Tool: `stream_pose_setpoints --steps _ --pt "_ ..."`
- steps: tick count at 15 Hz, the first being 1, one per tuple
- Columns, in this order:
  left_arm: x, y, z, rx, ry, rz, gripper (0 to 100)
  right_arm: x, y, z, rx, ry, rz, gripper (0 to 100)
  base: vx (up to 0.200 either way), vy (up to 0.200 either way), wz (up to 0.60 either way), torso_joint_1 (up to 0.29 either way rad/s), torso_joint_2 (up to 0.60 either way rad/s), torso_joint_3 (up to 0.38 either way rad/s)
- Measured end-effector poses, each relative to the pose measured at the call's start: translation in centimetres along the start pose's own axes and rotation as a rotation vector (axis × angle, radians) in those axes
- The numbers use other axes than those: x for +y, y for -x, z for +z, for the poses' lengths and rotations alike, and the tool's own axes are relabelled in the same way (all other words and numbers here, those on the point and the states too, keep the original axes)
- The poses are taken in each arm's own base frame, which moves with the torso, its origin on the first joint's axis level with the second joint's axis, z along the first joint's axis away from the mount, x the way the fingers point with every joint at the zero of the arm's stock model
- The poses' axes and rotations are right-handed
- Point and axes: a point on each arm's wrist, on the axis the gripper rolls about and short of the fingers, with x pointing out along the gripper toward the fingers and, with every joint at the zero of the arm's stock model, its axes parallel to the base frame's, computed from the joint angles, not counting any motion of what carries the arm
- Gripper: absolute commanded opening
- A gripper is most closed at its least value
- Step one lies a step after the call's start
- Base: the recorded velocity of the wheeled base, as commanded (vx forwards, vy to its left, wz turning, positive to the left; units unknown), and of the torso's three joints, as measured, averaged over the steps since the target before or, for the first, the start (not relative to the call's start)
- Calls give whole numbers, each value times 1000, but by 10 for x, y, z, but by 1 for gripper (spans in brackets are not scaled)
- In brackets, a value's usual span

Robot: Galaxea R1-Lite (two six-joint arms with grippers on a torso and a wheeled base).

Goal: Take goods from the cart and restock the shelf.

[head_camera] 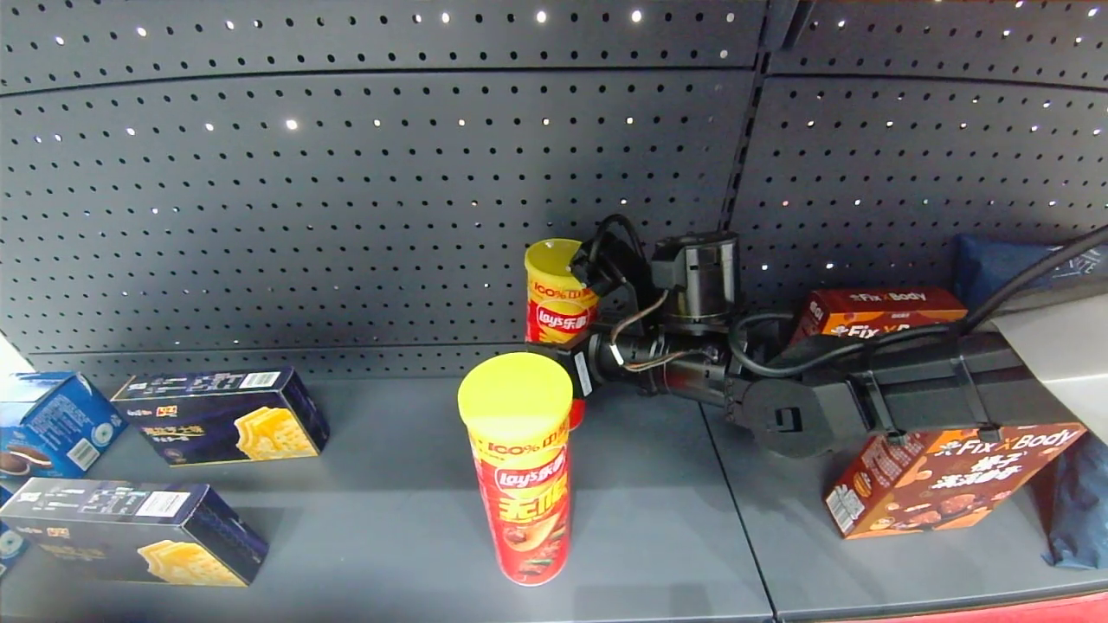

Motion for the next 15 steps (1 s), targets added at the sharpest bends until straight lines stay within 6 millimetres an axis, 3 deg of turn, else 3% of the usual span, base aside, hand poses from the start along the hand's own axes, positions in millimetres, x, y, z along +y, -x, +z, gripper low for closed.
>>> stream_pose_setpoints --steps 6,7,15 --pt "0 0 0 0 0 0 100 0 -6 -2 -2 29 9 0 0 0 0 0 0 0" --pt "0 0 0 0 0 0 100 -1 -6 -3 1 33 7 100 0 0 0 0 0 0" --pt "0 0 0 0 0 0 100 -1 0 -8 23 52 -2 100 0 0 0 0 0 0"
